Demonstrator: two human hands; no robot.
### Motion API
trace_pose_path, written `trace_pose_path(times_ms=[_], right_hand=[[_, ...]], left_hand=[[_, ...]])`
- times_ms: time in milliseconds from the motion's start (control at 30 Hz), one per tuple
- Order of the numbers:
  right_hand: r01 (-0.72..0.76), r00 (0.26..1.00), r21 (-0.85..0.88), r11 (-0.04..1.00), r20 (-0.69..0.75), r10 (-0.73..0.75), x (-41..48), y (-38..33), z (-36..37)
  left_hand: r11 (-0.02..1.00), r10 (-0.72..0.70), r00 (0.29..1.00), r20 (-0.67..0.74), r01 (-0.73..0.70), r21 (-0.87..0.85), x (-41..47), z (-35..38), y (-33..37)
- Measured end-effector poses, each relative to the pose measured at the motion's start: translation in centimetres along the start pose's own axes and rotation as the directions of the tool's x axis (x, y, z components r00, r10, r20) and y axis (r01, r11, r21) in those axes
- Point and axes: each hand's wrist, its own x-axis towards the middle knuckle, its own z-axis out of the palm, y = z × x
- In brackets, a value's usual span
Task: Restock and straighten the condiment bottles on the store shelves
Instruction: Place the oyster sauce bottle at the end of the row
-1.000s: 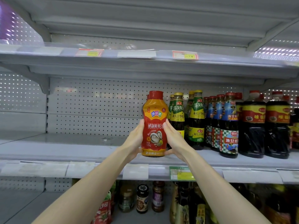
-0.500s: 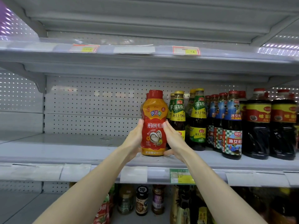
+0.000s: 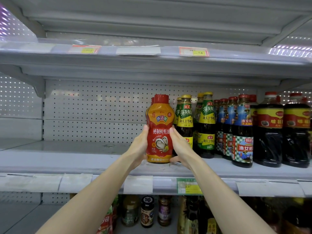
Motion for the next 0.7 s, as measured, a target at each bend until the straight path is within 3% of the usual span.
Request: trace_pose_path(times_ms=[700], right_hand=[[-0.013,1.000,-0.003,1.000,0.004,0.013,1.01,0.49,0.12]], left_hand=[[1.000,-0.001,0.999,0.032,0.000,0.020,0.75,-0.27,-0.20]])
